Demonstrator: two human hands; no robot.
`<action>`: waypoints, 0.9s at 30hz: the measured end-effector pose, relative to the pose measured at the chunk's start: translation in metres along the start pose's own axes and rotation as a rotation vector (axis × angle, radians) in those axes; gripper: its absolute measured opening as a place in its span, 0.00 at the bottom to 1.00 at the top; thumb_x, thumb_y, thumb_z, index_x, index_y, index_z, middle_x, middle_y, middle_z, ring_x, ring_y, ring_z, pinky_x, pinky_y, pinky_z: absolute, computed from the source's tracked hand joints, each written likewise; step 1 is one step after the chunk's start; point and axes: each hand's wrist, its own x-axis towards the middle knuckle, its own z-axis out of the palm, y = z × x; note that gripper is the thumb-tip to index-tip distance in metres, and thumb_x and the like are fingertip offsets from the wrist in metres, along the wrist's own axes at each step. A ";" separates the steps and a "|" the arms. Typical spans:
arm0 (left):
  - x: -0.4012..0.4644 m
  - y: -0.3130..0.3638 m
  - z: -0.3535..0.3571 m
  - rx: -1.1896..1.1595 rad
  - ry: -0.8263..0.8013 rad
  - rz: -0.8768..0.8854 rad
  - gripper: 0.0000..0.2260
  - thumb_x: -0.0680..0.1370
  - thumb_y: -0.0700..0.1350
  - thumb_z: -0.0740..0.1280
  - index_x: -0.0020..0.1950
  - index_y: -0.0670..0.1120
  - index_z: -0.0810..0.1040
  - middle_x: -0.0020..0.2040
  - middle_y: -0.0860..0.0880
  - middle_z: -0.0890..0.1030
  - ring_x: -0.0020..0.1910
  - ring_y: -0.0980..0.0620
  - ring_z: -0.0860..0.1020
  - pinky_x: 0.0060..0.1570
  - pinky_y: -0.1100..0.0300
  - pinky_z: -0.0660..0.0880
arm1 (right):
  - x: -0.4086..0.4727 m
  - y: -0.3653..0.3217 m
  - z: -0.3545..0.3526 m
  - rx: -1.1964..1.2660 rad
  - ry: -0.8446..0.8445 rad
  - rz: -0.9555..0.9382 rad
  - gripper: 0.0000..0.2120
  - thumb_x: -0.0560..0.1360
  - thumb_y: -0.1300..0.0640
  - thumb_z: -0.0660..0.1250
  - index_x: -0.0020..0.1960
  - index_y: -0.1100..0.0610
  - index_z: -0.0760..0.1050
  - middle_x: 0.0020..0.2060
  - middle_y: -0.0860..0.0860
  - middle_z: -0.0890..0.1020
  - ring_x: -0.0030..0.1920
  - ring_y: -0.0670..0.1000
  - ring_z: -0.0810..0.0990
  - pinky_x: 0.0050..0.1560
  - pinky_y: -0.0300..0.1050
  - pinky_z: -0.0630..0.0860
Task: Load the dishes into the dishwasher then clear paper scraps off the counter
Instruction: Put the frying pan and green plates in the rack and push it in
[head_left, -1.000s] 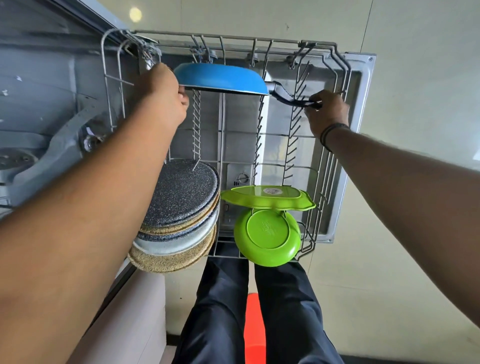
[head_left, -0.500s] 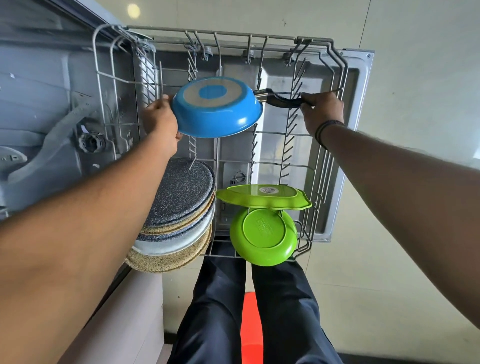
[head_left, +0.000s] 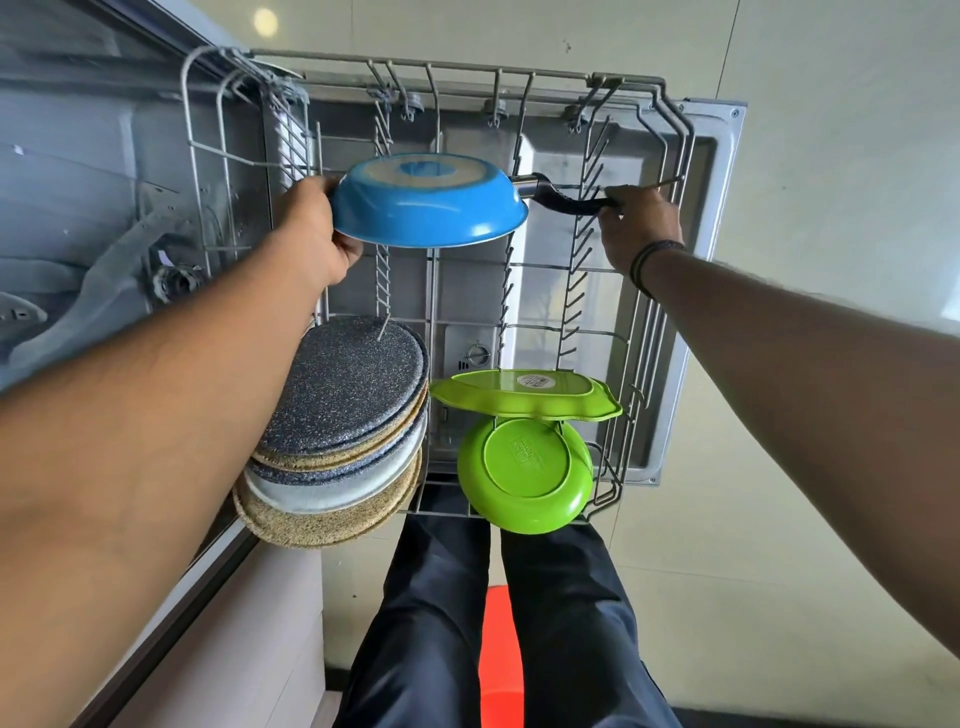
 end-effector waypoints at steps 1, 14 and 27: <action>0.001 -0.001 -0.001 0.014 -0.011 0.002 0.11 0.81 0.49 0.63 0.39 0.49 0.74 0.29 0.54 0.74 0.27 0.58 0.72 0.24 0.68 0.66 | -0.002 0.000 0.001 -0.010 0.021 0.002 0.17 0.80 0.56 0.59 0.66 0.52 0.77 0.60 0.56 0.80 0.56 0.58 0.80 0.55 0.49 0.78; 0.002 -0.011 -0.009 -0.016 -0.062 0.008 0.13 0.80 0.57 0.65 0.50 0.47 0.78 0.41 0.50 0.80 0.37 0.55 0.78 0.29 0.65 0.74 | -0.010 -0.008 0.003 0.018 0.084 0.014 0.21 0.79 0.54 0.63 0.72 0.55 0.69 0.68 0.57 0.71 0.53 0.51 0.73 0.50 0.41 0.68; -0.013 -0.047 -0.034 0.021 0.021 0.093 0.20 0.79 0.67 0.61 0.49 0.51 0.81 0.39 0.53 0.82 0.34 0.55 0.80 0.34 0.61 0.75 | -0.045 -0.014 0.000 0.034 0.165 0.007 0.23 0.78 0.57 0.66 0.71 0.55 0.66 0.67 0.58 0.70 0.54 0.53 0.72 0.53 0.49 0.76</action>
